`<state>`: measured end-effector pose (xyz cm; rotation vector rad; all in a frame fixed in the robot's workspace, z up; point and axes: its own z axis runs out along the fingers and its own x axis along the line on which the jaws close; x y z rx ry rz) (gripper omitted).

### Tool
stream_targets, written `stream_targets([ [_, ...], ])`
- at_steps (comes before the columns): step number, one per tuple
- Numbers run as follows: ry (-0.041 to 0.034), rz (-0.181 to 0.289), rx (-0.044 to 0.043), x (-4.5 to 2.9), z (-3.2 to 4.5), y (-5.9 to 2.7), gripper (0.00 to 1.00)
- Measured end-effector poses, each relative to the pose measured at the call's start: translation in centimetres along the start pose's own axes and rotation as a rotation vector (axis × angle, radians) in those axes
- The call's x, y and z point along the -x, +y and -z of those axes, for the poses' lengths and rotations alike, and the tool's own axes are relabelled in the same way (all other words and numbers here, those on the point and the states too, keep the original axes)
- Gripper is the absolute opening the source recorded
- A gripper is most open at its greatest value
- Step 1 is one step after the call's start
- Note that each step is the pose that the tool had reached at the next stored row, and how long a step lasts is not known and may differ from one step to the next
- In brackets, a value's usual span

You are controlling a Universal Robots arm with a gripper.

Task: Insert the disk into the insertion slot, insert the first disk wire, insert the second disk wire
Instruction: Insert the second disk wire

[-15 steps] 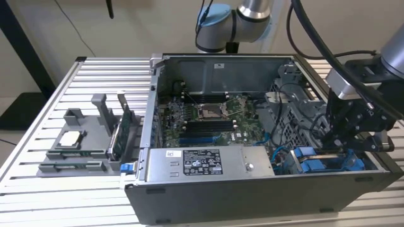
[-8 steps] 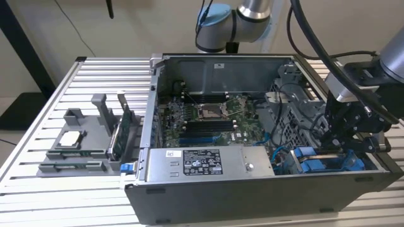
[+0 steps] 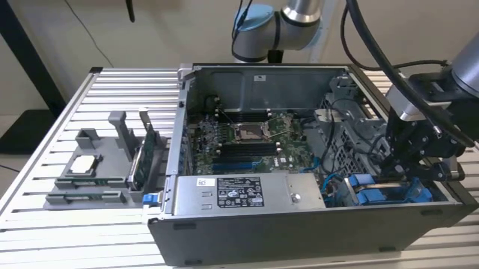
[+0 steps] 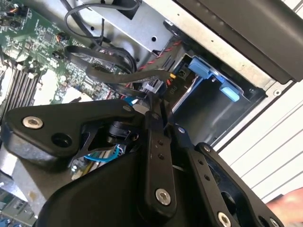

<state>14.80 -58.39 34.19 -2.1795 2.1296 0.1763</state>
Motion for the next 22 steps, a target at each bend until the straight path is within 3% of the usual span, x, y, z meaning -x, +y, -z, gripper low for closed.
stream_targets([
  [3, 0.0, 0.0, 0.0, 0.06, 0.43, 0.01, 0.16],
  [19, 0.0094, -0.001, -0.0123, -0.32, 0.44, 0.43, 0.16],
  [22, 0.011, 0.0, -0.0205, -0.35, 0.36, 0.48, 0.16],
])
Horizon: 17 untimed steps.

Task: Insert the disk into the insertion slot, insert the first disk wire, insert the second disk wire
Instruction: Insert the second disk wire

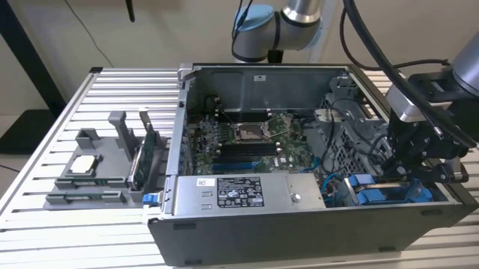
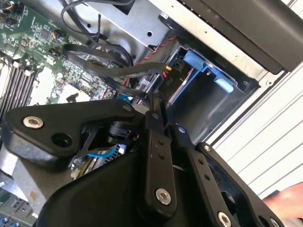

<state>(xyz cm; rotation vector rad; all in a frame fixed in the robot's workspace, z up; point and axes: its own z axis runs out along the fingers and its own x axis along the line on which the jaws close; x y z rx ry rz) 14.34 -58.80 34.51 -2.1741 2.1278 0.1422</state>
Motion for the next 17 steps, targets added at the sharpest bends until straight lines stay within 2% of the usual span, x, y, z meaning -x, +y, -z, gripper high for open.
stream_targets([
  [4, 0.0006, 0.002, -0.0141, -0.02, -0.14, 0.22, 0.16],
  [17, 0.0006, 0.003, -0.0291, 0.1, -0.29, 0.51, 0.16],
])
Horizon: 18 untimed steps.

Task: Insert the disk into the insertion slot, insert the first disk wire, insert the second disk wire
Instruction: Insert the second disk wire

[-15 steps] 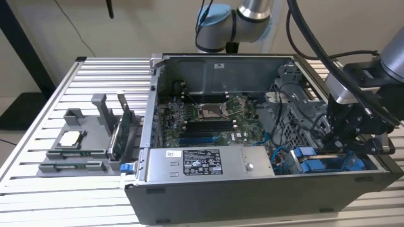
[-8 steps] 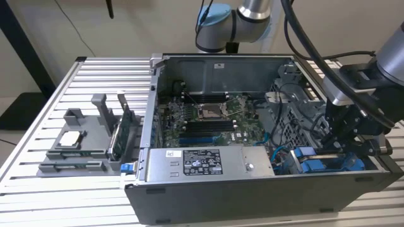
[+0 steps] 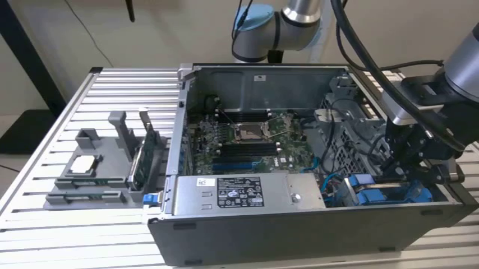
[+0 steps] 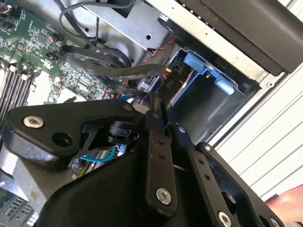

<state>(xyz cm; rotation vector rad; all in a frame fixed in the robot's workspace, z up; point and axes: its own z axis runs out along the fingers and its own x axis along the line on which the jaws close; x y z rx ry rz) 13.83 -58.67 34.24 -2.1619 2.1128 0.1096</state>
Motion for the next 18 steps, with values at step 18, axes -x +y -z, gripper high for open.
stream_targets([
  [18, 0.0002, 0.0, -0.0096, 0.26, 1.36, 0.07, 0.3],
])
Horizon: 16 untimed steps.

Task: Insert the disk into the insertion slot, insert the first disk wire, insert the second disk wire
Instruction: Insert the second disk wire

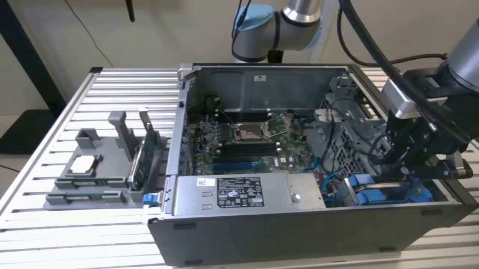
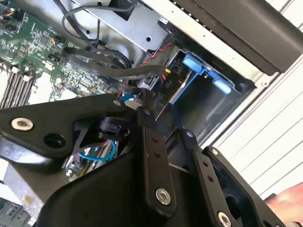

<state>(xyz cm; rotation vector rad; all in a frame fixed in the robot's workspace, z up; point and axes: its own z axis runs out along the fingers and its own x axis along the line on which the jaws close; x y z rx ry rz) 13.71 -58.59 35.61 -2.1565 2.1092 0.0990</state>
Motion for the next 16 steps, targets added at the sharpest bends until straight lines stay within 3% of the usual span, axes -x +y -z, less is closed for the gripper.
stream_targets([
  [8, 0.0002, 0.0, 0.0005, 0.26, 1.97, -0.08, 0.3],
  [16, 0.0001, 0.0, 0.0006, 0.28, 2.09, -0.09, 0.3],
])
